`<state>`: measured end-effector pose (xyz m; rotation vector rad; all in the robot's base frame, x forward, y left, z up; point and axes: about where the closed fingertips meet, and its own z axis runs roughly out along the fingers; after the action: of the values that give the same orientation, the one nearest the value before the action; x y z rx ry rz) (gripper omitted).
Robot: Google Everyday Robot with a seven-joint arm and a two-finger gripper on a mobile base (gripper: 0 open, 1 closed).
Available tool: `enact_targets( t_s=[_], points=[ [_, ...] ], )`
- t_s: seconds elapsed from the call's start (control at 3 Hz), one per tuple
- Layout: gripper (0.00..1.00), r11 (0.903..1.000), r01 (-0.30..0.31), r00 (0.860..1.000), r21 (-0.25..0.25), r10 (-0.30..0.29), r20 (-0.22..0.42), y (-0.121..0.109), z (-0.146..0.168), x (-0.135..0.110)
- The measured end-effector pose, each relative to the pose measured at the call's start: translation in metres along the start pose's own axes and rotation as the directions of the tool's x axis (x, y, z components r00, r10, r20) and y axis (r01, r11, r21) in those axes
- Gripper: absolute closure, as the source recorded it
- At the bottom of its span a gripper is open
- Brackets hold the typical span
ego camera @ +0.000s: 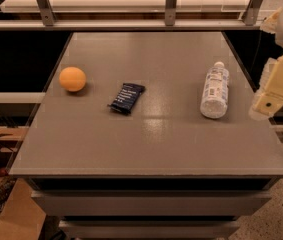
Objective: Move blue plastic bottle near rxbar blueberry
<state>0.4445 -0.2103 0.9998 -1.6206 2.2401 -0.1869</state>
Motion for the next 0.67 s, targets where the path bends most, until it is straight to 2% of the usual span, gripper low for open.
enact_targets(
  t_s=[0.33,0.67],
  points=[
    [0.00,0.9890,-0.148,0.987,0.006,0.148,-0.064,-0.025,0.012,-0.003],
    [0.00,0.9488,-0.316,0.945,0.001,0.315,-0.093,-0.050,0.034,-0.002]
  ],
)
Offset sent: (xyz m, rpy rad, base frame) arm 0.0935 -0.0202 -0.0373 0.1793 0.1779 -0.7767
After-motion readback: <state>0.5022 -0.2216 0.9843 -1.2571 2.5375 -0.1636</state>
